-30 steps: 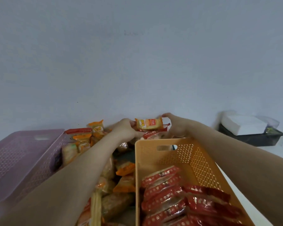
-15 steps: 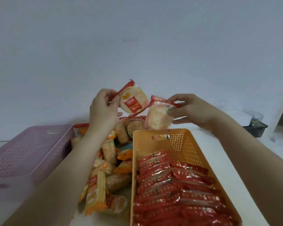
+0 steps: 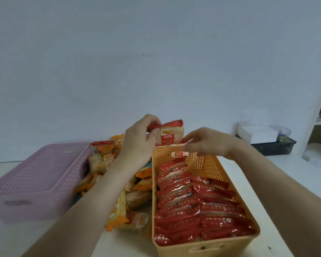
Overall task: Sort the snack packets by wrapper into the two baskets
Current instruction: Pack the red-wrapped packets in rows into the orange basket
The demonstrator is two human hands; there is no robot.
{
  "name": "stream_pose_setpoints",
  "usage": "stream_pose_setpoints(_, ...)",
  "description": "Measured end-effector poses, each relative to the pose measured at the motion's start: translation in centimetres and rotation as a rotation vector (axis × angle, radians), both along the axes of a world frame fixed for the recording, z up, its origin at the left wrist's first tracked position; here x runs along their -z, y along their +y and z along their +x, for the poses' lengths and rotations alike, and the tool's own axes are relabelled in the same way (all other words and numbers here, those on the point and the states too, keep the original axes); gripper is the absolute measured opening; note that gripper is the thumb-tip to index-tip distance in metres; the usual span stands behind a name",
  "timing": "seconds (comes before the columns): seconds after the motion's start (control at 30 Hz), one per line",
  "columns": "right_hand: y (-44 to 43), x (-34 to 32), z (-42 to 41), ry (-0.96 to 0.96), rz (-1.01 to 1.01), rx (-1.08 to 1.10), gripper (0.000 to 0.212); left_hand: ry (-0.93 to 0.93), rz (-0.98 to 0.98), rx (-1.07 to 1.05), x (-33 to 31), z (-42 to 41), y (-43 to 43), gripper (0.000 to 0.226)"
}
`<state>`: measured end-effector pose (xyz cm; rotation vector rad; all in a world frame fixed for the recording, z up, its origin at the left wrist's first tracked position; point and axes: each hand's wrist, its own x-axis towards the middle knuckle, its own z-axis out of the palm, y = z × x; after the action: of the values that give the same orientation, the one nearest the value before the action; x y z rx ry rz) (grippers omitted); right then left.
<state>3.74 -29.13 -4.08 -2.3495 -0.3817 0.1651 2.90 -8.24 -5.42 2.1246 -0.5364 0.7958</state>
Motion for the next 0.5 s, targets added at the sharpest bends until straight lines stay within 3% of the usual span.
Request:
stream_pose_setpoints(0.1,-0.5,-0.8,-0.7,-0.162,0.049,0.045,0.059,0.023,0.072,0.026,0.4,-0.2,-0.9,0.013)
stream_pose_setpoints(0.17,0.0,-0.6,-0.7,-0.286,-0.053,-0.025,0.038,0.085,0.071,0.061,0.7,-0.4,-1.5,0.014)
stream_pose_setpoints(0.27,-0.3,-0.4,-0.9,-0.425,-0.197,0.084,0.016,0.290,0.196,0.094,1.4,-0.4,-2.0,0.052)
stream_pose_setpoints(0.33,-1.2,-0.5,-1.1,-0.397,-0.205,0.157,0.009,0.381,0.504,0.065,2.1,-0.4,-2.1,0.074)
stream_pose_setpoints(0.4,-1.9,-0.6,-1.5,-0.296,-0.293,0.117,0.013,0.351,0.817,0.032,2.7,-0.4,-2.3,0.067)
stream_pose_setpoints(0.5,-1.9,0.1,-1.7,-0.213,-0.442,0.048,0.020,0.326,0.915,0.103,2.8,-0.4,-2.4,0.042)
